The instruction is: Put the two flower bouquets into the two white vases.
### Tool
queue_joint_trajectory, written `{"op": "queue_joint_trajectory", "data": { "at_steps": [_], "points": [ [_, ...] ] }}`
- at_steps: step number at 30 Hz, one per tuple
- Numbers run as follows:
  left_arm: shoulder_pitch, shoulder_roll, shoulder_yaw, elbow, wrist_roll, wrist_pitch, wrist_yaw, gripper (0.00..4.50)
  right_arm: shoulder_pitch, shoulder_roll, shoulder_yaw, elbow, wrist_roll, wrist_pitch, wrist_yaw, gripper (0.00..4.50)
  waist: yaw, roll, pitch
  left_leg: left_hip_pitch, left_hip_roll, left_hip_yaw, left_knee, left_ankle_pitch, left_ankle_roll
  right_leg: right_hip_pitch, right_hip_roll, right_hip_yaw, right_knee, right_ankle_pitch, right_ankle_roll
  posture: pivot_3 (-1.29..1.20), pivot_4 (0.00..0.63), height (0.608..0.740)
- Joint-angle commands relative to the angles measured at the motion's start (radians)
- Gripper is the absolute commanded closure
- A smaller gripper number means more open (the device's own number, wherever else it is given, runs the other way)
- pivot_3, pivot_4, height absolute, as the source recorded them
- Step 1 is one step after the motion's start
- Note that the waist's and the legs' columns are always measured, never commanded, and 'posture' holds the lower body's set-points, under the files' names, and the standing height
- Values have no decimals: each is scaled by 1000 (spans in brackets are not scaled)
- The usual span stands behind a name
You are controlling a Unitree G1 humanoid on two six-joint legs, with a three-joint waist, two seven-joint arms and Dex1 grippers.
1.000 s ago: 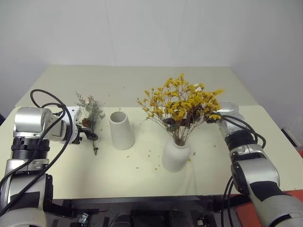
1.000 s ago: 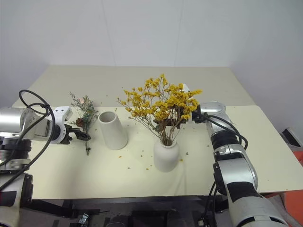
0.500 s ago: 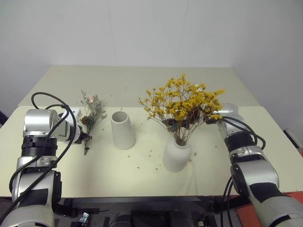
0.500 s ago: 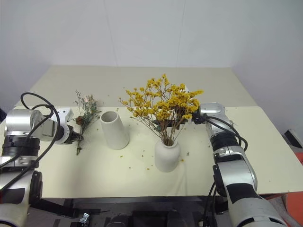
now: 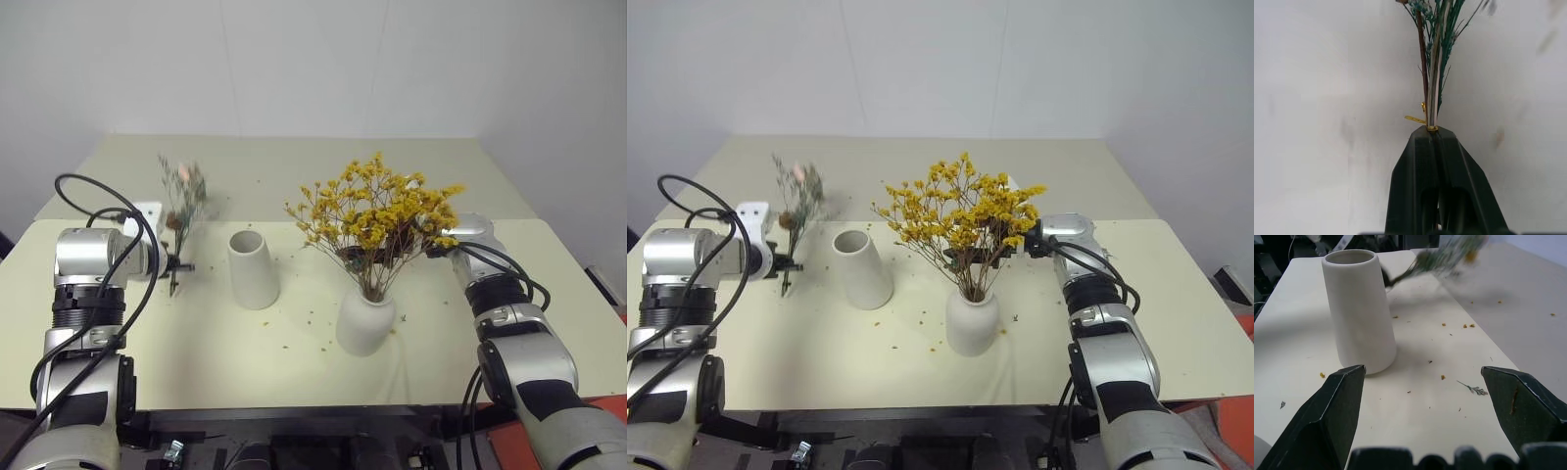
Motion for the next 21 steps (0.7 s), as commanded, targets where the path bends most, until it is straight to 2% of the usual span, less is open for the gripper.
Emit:
{"op": "queue_joint_trajectory", "data": {
  "at_steps": [1, 5, 10, 15, 21],
  "points": [
    [-24, 10, 56, -129, -44, -184, -75, 4471, -2, -4, -18, -46, 13, 6, -6, 0, -1, 0, 0, 0, 0, 0, 0, 0, 0, 0, 0, 0, 0, 0, 0, 0, 150, 740],
    [-68, 5, 89, -172, -119, -290, -170, 4471, -1, -3, -16, -47, 12, 2, -5, 0, -2, 0, 0, 1, 0, 0, 0, 0, 0, 0, 0, 0, 0, 0, 0, 0, 150, 740],
    [-113, 1, 135, -206, -272, -332, -327, 4471, 6, -3, -16, -58, 13, 1, -6, 0, -2, 0, 0, 0, 0, 0, 0, 0, 0, 0, 0, 0, -1, 0, 0, 0, 150, 740],
    [-90, 17, 153, -215, -387, -317, -455, 4471, 16, 0, -18, -77, 17, 5, -14, 0, -3, 0, 0, 1, 0, 1, 0, 0, 0, 0, 1, 0, 0, 0, 0, 0, 150, 740],
    [-30, 37, 171, -233, -504, -262, -536, 4471, 33, -2, -20, -102, 21, 13, -21, 0, -7, 0, 0, 1, 1, 1, 0, 0, 0, 0, 1, 1, 0, 0, 0, 0, 150, 740]
  ]
}}
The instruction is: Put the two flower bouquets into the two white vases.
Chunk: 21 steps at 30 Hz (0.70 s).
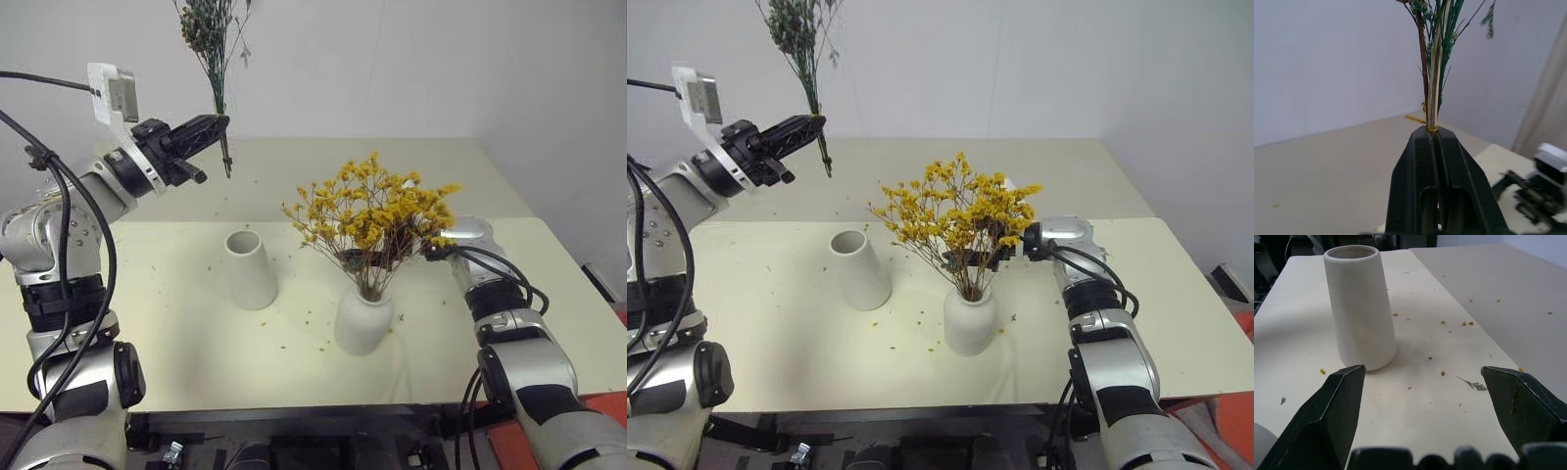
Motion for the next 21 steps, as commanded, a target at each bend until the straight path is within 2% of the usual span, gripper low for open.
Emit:
{"op": "queue_joint_trajectory", "data": {
  "at_steps": [1, 6, 10, 12, 21],
  "points": [
    [31, 46, 22, -47, -68, 22, -66, 4471, 1, -5, -21, -52, 22, 13, -5, 0, -2, 0, 0, 0, 0, 0, 0, 0, 0, 0, 0, 0, 0, 0, 0, 0, 150, 740],
    [96, 78, -9, -61, -51, -2, -94, 4471, 10, -7, -22, -69, 26, 24, -11, 0, 0, 0, 0, 1, 0, 0, 0, 0, 0, 0, 0, 0, 0, 0, 0, 0, 150, 740],
    [196, 14, 25, -108, -41, -207, -171, 4471, 11, -9, -22, -74, 28, 31, -9, 0, 4, 0, 0, 0, 0, 0, 0, 0, 0, 0, 0, 0, 0, 0, 0, 0, 150, 740],
    [230, -10, 25, -122, -53, -244, -184, 4471, 5, -9, -20, -71, 26, 34, -6, 0, 5, 0, 0, 0, 0, 0, 0, 0, 0, 0, 0, 0, -1, 0, 0, 0, 150, 740],
    [286, -45, -4, -127, -70, -259, -182, 4471, -18, -4, -14, -49, 21, 32, 8, 0, 3, 0, 0, 0, 0, 0, 0, 0, 0, 0, 0, 0, -1, 0, 0, 0, 150, 740]
  ]
}}
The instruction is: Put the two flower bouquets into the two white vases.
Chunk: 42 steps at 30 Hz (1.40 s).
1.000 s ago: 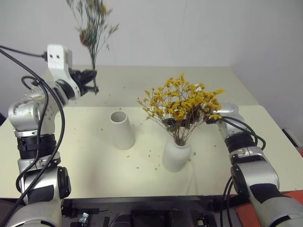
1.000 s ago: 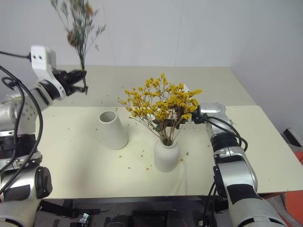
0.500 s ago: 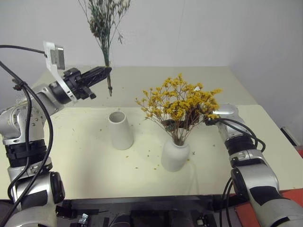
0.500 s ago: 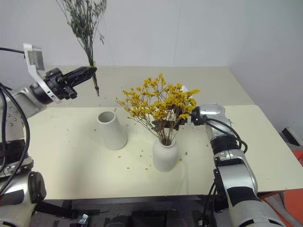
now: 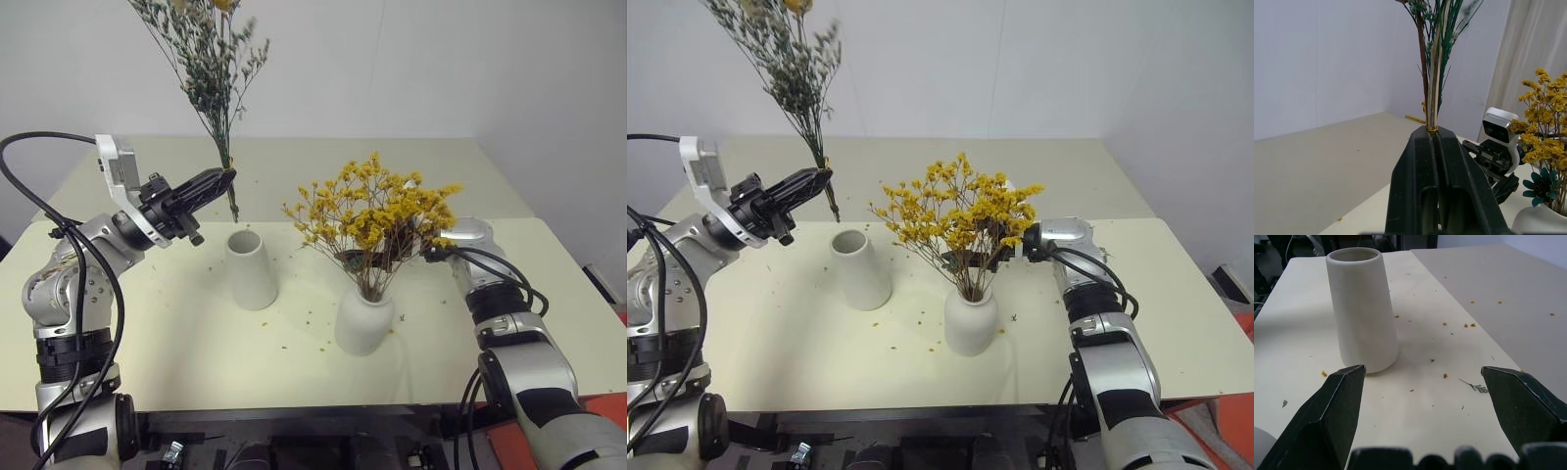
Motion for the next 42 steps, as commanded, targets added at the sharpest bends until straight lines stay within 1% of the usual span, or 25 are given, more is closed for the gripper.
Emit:
{"op": "queue_joint_trajectory", "data": {
  "at_steps": [1, 8, 13, 19, 25, 30, 33, 39, 42],
  "points": [
    [6, -1, -3, -37, -24, -23, -5, 4471, -33, -4, -16, -10, 15, 3, 9, 0, 0, 0, 0, 0, 0, 0, 0, 0, 0, 0, 0, 0, 0, 0, 0, 0, 150, 740],
    [47, 5, -24, -43, -1, -42, -16, 4471, -30, -7, -19, -14, 18, 7, 12, 0, 0, 0, 0, 0, 0, 0, 0, 0, 0, 0, 0, 0, 0, 0, 0, 0, 150, 740],
    [105, -8, -39, -28, 30, -118, -43, 4471, -22, -7, -21, -26, 22, 14, 13, 0, 0, 0, 0, 0, 0, 0, 0, 0, 0, 0, 0, 0, 0, 0, 0, 0, 150, 740],
    [143, -26, -67, -4, 76, -183, -29, 4471, -19, -9, -23, -33, 25, 21, 16, 0, 2, 0, 0, 0, 0, 0, 0, 0, 0, 0, 0, 0, 0, 0, 0, 0, 150, 740],
    [160, -27, -86, 12, 98, -203, -27, 4471, -13, -11, -25, -41, 28, 27, 17, 0, 0, 0, 0, 0, 0, 0, 0, 0, 0, 0, 0, 0, 0, 0, 0, 0, 150, 740],
    [177, -21, -85, -3, 86, -189, -23, 4471, -8, -13, -27, -51, 30, 34, 17, 0, 1, 0, 0, 0, 1, 0, 0, 0, 0, 0, 1, 0, 0, 0, 0, 0, 150, 740],
    [185, -14, -77, -12, 70, -174, -28, 3803, -6, -13, -28, -53, 30, 36, 15, 0, 1, 0, 0, 0, 1, 0, 0, 0, 0, 0, 0, 0, 0, 0, 0, 0, 150, 740],
    [212, 6, -59, -52, 47, -157, -26, 1918, -3, -13, -30, -57, 33, 41, 14, 0, 1, 0, 0, 0, 1, 0, 0, 0, 0, 0, 1, 0, 0, 0, 0, 0, 150, 740],
    [250, 26, -42, -91, 36, -149, -18, 984, 1, -12, -31, -61, 34, 43, 13, 0, -1, 0, 0, 0, 1, 0, 0, 0, 0, 0, 1, 0, 0, 0, 0, 0, 150, 740]
  ]
}}
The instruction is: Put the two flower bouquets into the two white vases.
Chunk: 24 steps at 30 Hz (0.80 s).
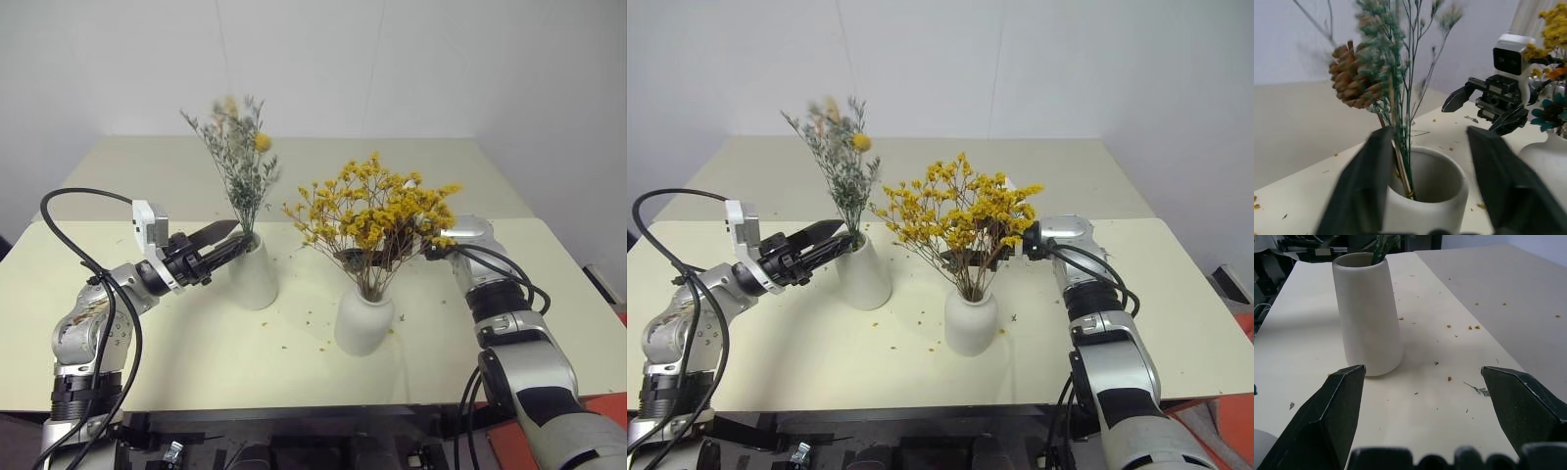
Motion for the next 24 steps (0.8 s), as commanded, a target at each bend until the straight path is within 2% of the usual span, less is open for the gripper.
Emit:
{"op": "queue_joint_trajectory", "data": {
  "at_steps": [1, 3, 10, 15, 24],
  "points": [
    [47, 36, 51, -88, -34, 10, 8, 687, 5, -12, -29, -44, 32, 8, 1, 0, -1, 0, 0, 0, 0, 0, 0, 0, 0, 0, 0, 0, 0, 0, 0, 0, 150, 740],
    [76, 53, 66, -113, -45, 22, 15, 15, 8, -12, -30, -47, 32, 9, 0, 0, 0, 0, 0, 0, 0, 0, 0, 0, 0, 0, 0, 0, 0, 0, 0, 0, 150, 740],
    [154, 87, 114, -168, -88, 32, 6, 15, 42, -40, -48, -90, 43, 21, -15, 0, 2, 0, 0, 0, 0, 0, 0, 0, 0, 0, 0, 0, 0, -1, 0, 0, 150, 740],
    [183, 122, 114, -190, -109, 31, -42, 15, 97, -111, -106, -176, 68, 50, -62, 0, 8, 0, 0, 0, 0, 0, 0, 0, 0, 0, 0, 0, 0, -1, 0, 0, 150, 740],
    [216, 199, 93, -182, -97, 26, -130, 15, 346, -266, -216, -482, 133, 172, -151, 0, 6, 0, 0, 1, 1, 1, 0, 0, 0, 0, 0, 0, -1, -6, 4, 0, 150, 740]
  ]
}}
